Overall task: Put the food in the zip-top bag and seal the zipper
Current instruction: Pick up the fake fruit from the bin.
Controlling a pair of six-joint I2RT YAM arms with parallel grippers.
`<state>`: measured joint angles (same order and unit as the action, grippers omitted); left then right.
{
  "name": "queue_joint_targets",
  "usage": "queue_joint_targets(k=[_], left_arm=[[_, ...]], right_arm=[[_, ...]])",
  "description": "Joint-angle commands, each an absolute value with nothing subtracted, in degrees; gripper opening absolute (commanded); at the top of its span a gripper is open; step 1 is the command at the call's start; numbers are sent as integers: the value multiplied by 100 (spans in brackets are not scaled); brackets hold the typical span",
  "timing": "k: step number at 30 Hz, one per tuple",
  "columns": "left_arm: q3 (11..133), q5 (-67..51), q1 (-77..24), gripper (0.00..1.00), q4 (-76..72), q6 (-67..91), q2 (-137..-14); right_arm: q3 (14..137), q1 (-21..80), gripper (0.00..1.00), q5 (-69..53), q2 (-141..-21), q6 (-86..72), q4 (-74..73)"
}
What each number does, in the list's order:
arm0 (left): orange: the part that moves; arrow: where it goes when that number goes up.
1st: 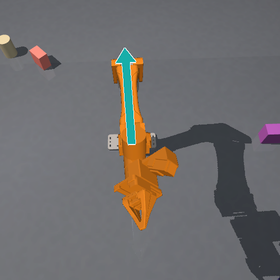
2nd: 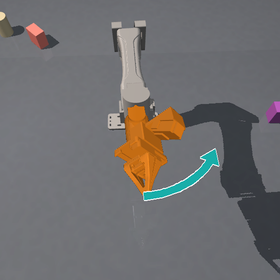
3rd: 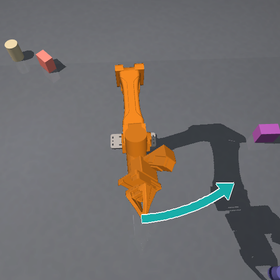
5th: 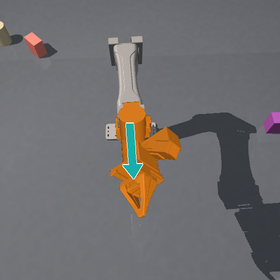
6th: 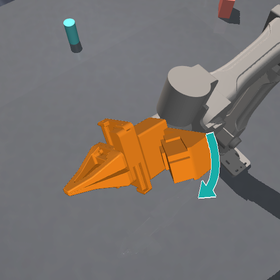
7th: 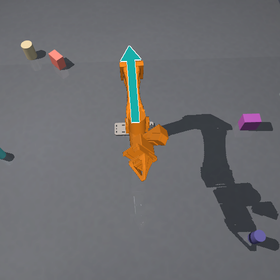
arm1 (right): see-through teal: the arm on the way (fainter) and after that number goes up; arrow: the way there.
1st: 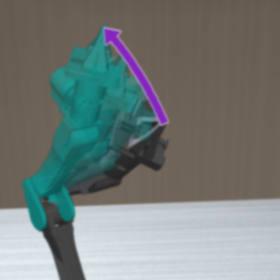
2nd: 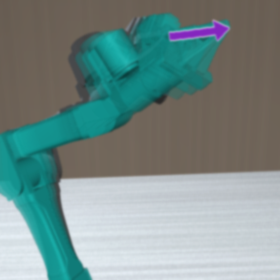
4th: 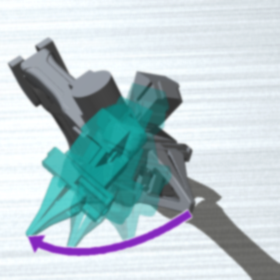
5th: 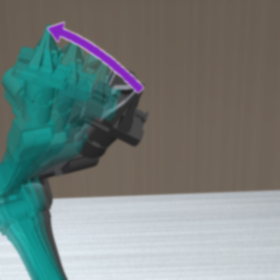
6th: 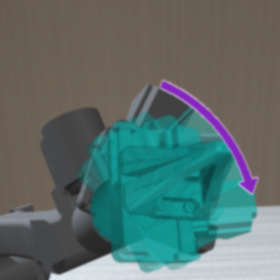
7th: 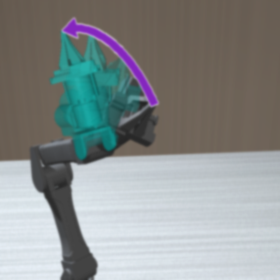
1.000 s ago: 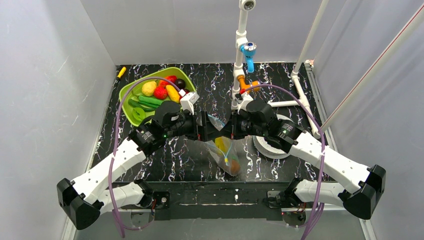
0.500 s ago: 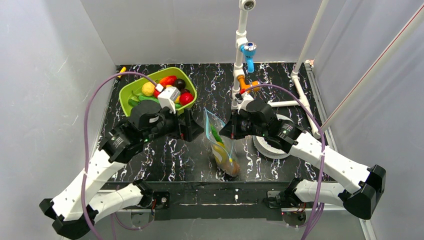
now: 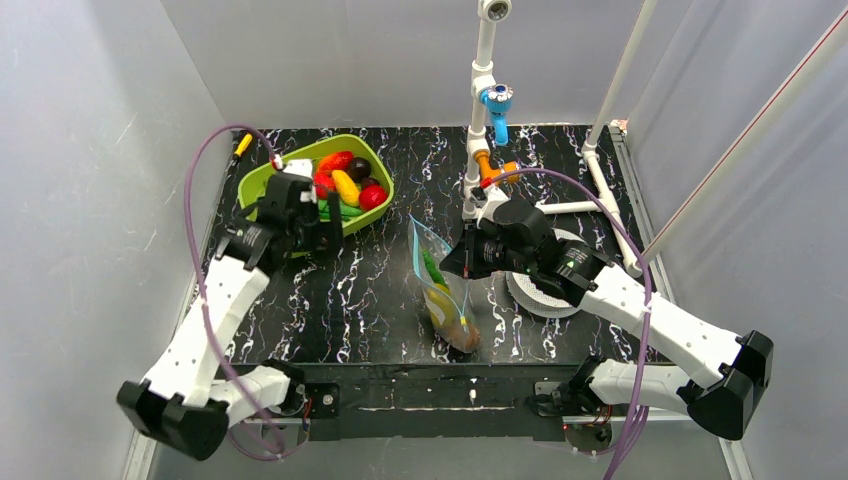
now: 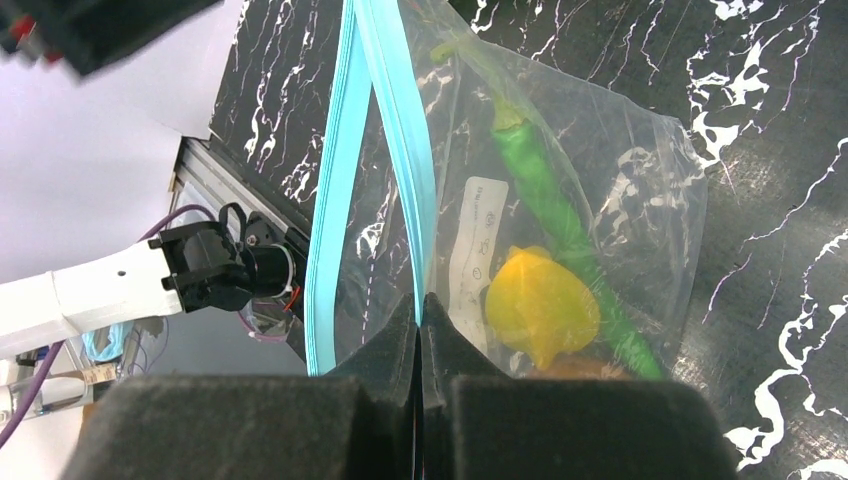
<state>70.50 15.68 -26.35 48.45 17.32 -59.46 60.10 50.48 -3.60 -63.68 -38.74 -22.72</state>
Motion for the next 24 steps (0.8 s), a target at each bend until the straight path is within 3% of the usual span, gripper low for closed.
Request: queue_joint_targets(k=[1,12,24], left_arm=[[7169,1423,-1462,98,4598,1726,-6604],[9081,2307,-453,98,4697,2054,-9916],[8978,2211,231,98,4487,2415,-10848]], right_arm=[[6014,5063,1,-352,-6236,-3776,-2167],[5939,5063,1,-292,-6344,-3752,-2117],[6360,5063,1,-410,-6819,-3730,-2255]])
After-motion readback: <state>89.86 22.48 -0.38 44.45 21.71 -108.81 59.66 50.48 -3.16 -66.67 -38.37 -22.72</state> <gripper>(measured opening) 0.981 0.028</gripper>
